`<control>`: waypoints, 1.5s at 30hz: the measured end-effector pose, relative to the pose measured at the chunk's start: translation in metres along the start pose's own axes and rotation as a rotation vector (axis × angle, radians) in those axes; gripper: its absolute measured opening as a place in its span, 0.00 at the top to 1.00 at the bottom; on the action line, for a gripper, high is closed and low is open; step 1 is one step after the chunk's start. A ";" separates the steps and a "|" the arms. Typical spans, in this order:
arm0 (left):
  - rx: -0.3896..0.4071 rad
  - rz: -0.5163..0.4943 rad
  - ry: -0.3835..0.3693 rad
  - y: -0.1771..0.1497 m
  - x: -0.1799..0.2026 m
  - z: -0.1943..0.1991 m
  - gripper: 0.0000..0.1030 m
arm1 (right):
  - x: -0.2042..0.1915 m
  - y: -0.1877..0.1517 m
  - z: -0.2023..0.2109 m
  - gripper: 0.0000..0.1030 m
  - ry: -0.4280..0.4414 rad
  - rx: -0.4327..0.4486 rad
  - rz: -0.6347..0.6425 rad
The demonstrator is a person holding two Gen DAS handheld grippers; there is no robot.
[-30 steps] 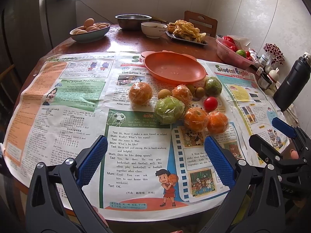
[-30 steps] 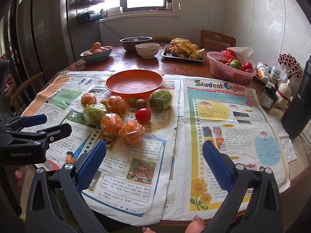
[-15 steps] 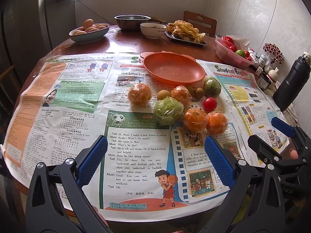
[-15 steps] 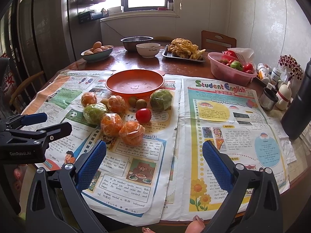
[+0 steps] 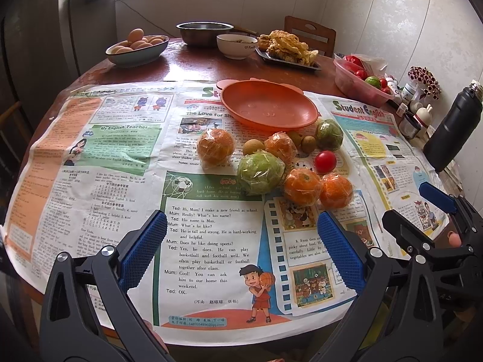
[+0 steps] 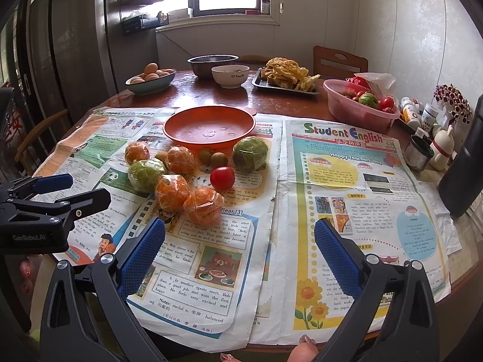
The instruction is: Organize fruits
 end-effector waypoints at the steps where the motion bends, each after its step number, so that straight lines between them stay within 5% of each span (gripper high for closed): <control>1: -0.001 0.000 0.001 0.000 0.000 0.000 0.09 | 0.000 0.000 0.000 0.04 0.000 0.000 0.000; 33: -0.094 -0.024 -0.064 0.030 -0.013 -0.036 0.09 | 0.004 0.013 -0.056 0.04 0.013 -0.120 0.034; 39: -0.113 -0.033 -0.087 0.036 -0.011 -0.045 0.27 | -0.002 0.019 -0.065 0.05 0.028 -0.121 0.097; 41: -0.120 -0.036 -0.107 0.037 -0.010 -0.047 0.33 | -0.005 0.020 -0.067 0.10 0.036 -0.122 0.117; 44: -0.125 -0.040 -0.116 0.040 -0.010 -0.049 0.38 | -0.008 0.022 -0.070 0.36 0.066 -0.127 0.142; 45: -0.126 -0.041 -0.119 0.041 -0.009 -0.050 0.39 | -0.009 0.022 -0.072 0.37 0.065 -0.130 0.150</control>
Point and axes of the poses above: each gripper's, at about its wrist camera, not at the fingertips, and z roughly against the way its jaws point, x to its right, y to its top, the point moved 3 cm from there along -z, roughly the way its jaws point, and after that the axes turned 15 degrees about -x, right-handed, at the moved point
